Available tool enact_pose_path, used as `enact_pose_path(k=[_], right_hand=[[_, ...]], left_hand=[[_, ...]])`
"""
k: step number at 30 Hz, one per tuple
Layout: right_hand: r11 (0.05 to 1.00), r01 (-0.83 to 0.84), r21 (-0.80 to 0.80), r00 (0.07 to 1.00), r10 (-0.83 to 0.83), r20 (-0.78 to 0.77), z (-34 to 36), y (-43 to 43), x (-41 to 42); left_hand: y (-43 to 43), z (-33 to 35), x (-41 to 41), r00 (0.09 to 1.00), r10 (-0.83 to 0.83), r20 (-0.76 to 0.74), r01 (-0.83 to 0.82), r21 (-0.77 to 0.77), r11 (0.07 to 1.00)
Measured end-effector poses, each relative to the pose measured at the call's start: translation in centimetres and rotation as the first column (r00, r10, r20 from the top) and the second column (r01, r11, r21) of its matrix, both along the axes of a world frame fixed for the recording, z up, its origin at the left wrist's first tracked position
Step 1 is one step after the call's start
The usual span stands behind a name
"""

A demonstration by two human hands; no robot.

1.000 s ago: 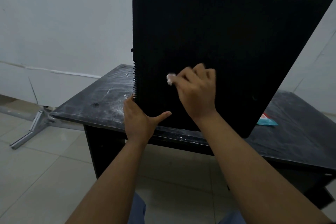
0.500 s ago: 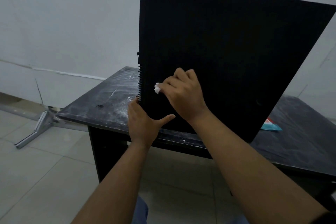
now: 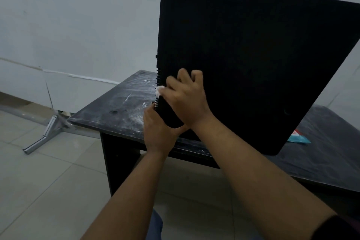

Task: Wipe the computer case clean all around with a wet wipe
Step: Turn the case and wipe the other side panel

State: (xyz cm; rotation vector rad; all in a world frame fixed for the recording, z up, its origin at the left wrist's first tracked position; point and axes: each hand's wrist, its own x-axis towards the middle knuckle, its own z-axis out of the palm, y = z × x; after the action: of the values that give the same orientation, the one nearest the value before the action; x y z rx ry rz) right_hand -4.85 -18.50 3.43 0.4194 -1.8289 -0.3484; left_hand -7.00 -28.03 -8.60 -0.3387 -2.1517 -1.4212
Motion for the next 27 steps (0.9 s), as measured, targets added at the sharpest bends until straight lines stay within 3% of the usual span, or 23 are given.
enact_pose_path(k=[2,6,10,11,13,15,16,17,20,21,23,25,27], right_hand=[[0.996,0.013,0.084,0.999,-0.017,0.042,-0.1,0.0,0.0],[0.991,0.07,-0.115,0.997,-0.072,-0.016,0.1,-0.1,-0.1],[0.991,0.031,0.129,0.989,-0.049,0.14,-3.0,-0.2,0.2],[0.992,0.043,0.12,0.991,-0.058,0.124,-2.6,-0.2,0.3],[0.993,0.093,-0.066,0.996,-0.092,0.018,-1.0,-0.5,0.5],[0.955,0.052,-0.292,0.994,-0.078,-0.079,0.3,-1.0,0.9],[0.945,0.019,-0.326,0.993,-0.055,-0.1,0.1,-1.1,0.9],[0.959,0.009,-0.285,0.996,-0.033,-0.079,-0.6,-1.1,0.8],[0.995,0.019,0.099,0.989,-0.033,0.142,-4.1,-0.6,-0.1],[0.989,0.026,0.145,0.986,-0.049,0.16,-4.4,-0.2,-0.1],[0.998,0.047,0.032,0.995,-0.05,0.083,-3.8,0.2,0.2],[0.972,0.031,-0.232,0.999,-0.037,-0.021,-3.3,0.5,0.9],[0.96,0.023,-0.279,0.999,-0.032,-0.027,-4.5,0.6,1.3]], left_hand=[[-0.1,-0.1,0.0,1.0,-0.006,0.013,0.006,0.0,1.0],[-0.3,-0.2,-0.3,0.999,-0.045,0.008,0.045,0.009,0.999],[-1.3,0.1,-1.7,0.984,-0.161,0.079,0.16,0.019,0.987],[-2.0,0.1,-2.2,0.972,-0.208,0.109,0.206,0.034,0.978],[-3.1,0.1,-2.8,0.938,-0.302,0.169,0.299,0.045,0.953],[-3.8,-0.3,-3.1,0.918,-0.349,0.189,0.352,0.022,0.936],[-3.9,-0.5,-3.2,0.913,-0.365,0.185,0.368,0.018,0.93],[-3.9,-0.8,-3.2,0.91,-0.375,0.175,0.378,0.019,0.926],[-4.2,-1.5,-3.7,0.906,-0.401,0.136,0.403,0.018,0.915],[-4.2,-1.6,-3.7,0.904,-0.407,0.134,0.41,0.004,0.912],[-4.2,-1.4,-3.5,0.906,-0.404,0.128,0.408,-0.003,0.913],[-4.1,-1.4,-3.5,0.908,-0.404,0.109,0.406,0.003,0.914],[-4.1,-1.5,-3.3,0.909,-0.404,0.104,0.406,0.003,0.914]])
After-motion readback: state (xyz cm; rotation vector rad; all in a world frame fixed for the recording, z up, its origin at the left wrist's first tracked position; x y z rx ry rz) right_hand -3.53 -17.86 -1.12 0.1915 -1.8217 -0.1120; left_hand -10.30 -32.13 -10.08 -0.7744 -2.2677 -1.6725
